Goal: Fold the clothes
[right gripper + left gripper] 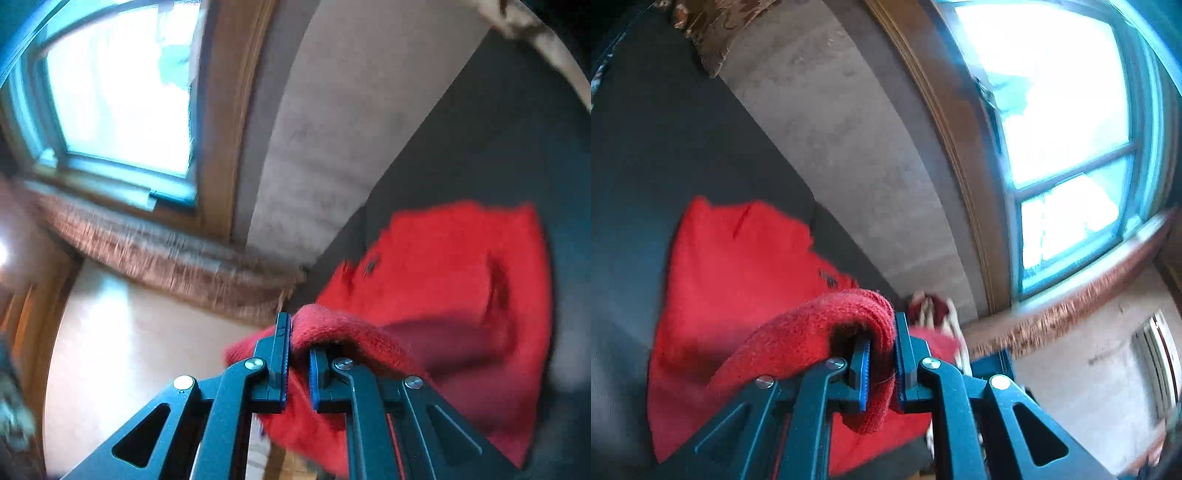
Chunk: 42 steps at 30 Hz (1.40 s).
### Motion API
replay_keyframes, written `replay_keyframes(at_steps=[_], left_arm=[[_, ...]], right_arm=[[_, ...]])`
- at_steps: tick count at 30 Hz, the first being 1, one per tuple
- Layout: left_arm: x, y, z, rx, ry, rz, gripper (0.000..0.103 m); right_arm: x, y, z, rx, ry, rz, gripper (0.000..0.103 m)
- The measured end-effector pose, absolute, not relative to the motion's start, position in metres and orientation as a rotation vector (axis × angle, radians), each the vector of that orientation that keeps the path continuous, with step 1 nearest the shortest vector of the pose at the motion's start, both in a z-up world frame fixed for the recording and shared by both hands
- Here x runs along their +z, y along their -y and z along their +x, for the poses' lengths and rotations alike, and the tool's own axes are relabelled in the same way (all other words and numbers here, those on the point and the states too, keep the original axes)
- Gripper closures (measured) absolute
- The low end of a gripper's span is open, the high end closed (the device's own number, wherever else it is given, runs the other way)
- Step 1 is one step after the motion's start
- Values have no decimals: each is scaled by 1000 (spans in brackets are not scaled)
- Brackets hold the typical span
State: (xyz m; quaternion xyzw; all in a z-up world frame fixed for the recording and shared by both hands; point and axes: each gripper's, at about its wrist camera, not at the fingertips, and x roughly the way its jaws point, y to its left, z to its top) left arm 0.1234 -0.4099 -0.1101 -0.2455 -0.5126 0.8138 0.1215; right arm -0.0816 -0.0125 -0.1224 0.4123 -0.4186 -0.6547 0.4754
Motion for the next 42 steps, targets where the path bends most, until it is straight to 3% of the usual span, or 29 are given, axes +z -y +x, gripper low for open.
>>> replay_keyframes(at_steps=[3,5,6,8,10,14,16,19,23,27,32,36,42], left_arm=[[-136,424,77,2417,1591,-832,94],[-172,435,48,2345,1745,-982,93],[-187,443,45,2298,1813,-1013,93],[-198,448,40,2266,1882,-1013,93],[-198,450,38,2246,1890,-968,87],[-183,454,41,2245,1865,-898,81],[-177,455,37,2235,1850,-909,80],[-167,457,39,2230,1827,-937,80],[-174,454,49,2238,1867,-922,80],[-181,447,63,2364,1797,-993,79],[-196,439,78,2406,1735,-1036,80],[-197,431,76,2509,1586,-1128,93],[-197,419,90,2537,1467,-1202,97]], right_arm=[[-145,15,-115,-1621,1099,1099,89],[-169,23,-127,-1656,1133,1198,78],[-178,23,-129,-1644,1169,1215,62],[-197,22,-133,-1612,1245,1241,63],[-196,19,-132,-1583,1277,1192,53],[-179,26,-128,-1582,1189,1186,33],[-168,41,-126,-1582,1099,1199,13],[-152,63,-123,-1579,966,1216,0],[-137,90,-122,-1587,797,1260,0],[-140,93,-141,-1641,854,1254,0],[-151,69,-152,-1678,1076,1200,0],[-160,49,-161,-1698,1257,1147,0],[-163,49,-123,-1737,988,1128,0]])
